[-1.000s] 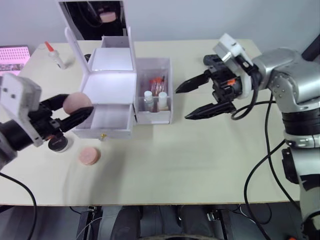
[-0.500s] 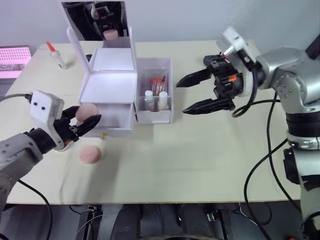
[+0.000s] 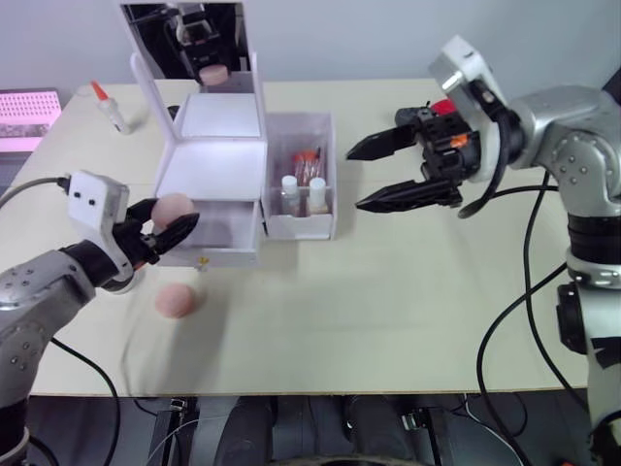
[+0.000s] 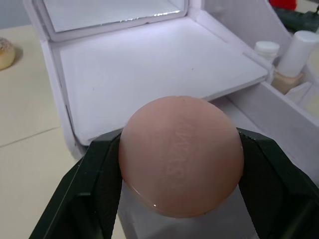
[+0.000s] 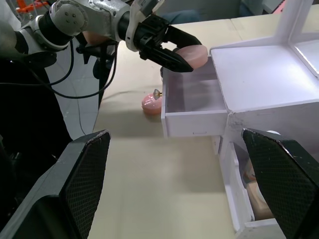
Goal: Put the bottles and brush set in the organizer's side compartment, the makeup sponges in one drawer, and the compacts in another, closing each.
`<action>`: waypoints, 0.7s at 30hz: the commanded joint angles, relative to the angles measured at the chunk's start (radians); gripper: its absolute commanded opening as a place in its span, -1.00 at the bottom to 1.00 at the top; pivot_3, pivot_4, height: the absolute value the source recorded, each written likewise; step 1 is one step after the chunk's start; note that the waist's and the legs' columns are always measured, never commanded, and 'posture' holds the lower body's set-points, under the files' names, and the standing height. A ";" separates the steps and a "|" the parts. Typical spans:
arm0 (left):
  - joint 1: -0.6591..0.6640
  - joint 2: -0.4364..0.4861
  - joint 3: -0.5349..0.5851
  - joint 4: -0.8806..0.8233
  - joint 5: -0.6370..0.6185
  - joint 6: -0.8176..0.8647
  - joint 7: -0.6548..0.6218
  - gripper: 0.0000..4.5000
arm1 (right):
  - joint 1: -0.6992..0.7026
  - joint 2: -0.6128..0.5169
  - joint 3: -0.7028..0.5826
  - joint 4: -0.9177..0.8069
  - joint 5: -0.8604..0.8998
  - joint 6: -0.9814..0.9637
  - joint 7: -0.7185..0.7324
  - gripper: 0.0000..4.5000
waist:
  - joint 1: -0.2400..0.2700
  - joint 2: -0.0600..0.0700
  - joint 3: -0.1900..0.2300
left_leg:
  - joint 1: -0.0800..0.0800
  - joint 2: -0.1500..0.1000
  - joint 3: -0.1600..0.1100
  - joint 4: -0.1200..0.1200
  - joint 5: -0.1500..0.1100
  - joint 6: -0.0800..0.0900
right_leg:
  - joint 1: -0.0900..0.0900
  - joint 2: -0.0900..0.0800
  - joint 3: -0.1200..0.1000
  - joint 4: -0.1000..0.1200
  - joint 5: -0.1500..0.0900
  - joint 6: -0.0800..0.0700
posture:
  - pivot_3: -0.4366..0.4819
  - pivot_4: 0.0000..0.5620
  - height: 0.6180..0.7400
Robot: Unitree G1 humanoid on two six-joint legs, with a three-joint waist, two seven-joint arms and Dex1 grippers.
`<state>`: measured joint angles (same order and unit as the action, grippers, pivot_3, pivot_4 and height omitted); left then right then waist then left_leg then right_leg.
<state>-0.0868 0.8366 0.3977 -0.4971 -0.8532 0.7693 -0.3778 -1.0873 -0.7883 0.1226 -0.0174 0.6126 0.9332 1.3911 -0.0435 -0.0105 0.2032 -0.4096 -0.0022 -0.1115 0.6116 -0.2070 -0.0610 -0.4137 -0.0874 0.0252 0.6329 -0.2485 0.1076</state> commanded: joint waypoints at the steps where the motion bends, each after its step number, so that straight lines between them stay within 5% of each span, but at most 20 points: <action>1: -0.024 -0.008 -0.003 -0.015 0.009 -0.006 -0.018 0.20 | -0.023 -0.013 -0.031 -0.033 0.018 -0.002 -0.005 1.00 | 0.000 0.000 0.000 | 0.000 0.000 0.000 0.000 0.000 0.000 | 0.000 0.000 0.000 0.000 0.000 0.000 | -0.05 -0.47 1.00; 11: -0.020 -0.030 -0.019 -0.006 0.060 -0.007 -0.034 0.20 | -0.017 -0.016 -0.037 -0.034 0.018 -0.010 -0.012 1.00 | 0.001 0.000 0.000 | 0.000 0.000 0.000 0.000 0.000 0.000 | 0.000 0.000 0.000 0.000 0.001 0.002 | -0.05 -0.47 1.00; 15: -0.031 -0.037 0.013 0.000 0.041 0.012 -0.033 0.97 | -0.013 -0.016 -0.033 -0.027 0.011 -0.019 -0.012 1.00 | 0.001 0.000 0.000 | 0.000 0.000 0.000 0.000 0.000 0.000 | 0.000 0.000 0.000 0.000 0.001 0.002 | -0.05 -0.47 1.00; 21: -0.062 -0.026 0.051 -0.029 -0.006 0.045 -0.022 0.97 | -0.005 -0.020 -0.031 -0.022 0.009 -0.032 -0.004 1.00 | 0.001 0.000 0.000 | 0.000 0.000 0.000 0.000 0.000 0.000 | 0.000 0.000 0.000 0.000 0.001 0.003 | -0.05 -0.47 1.00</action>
<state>-0.1269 0.8005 0.4018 -0.4909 -0.8386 0.8103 -0.4080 -1.0807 -0.7940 0.1216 -0.0256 0.6123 0.9158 1.3815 -0.0425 -0.0106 0.2032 -0.4095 -0.0022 -0.1117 0.6117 -0.2069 -0.0610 -0.4137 -0.0874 0.0252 0.6329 -0.2470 0.1103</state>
